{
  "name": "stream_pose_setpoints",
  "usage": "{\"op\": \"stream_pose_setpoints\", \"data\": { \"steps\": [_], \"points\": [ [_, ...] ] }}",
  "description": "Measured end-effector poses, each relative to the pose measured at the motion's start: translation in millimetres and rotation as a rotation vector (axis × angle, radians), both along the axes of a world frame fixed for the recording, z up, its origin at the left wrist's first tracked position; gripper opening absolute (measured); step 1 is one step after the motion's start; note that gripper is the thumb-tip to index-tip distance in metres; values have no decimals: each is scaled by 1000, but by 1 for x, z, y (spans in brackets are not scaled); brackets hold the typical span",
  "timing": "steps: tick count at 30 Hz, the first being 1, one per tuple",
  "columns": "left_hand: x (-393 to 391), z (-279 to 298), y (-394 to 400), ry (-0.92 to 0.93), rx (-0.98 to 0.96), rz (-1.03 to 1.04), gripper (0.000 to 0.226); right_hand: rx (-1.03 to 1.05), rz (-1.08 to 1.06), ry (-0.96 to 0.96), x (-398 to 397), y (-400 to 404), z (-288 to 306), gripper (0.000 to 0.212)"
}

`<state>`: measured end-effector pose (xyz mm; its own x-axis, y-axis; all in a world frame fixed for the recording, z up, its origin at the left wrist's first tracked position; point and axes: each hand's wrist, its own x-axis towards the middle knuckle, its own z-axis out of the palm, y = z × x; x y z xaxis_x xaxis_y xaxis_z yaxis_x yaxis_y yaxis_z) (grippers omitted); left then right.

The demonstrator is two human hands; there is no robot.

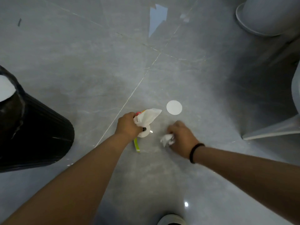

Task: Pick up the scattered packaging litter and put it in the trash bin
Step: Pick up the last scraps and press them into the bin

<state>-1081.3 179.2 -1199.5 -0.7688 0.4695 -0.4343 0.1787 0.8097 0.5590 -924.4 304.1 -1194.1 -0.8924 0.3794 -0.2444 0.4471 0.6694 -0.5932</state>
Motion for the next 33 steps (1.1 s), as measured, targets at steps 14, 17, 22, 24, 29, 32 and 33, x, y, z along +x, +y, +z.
{"op": "stream_pose_setpoints", "data": {
  "steps": [14,17,22,24,29,32,33],
  "points": [
    [29,0,-17,164,-67,-50,24,-28,-350,-185,-75,84,3,9],
    [31,2,-22,183,-63,-8,19,-10,-302,-249,-75,80,11,20],
    [30,11,-31,131,-68,-34,20,84,-251,-384,-72,72,16,23],
    [33,9,-40,129,-86,-46,20,57,-305,-335,-67,69,16,12],
    [41,-5,-58,167,18,-94,20,99,-182,-403,-65,73,16,9],
    [47,-10,-65,133,75,-180,22,-20,-187,-368,-60,69,16,12],
    [48,-10,-67,129,87,-199,18,-70,-214,-334,-57,67,17,13]
  ]
}}
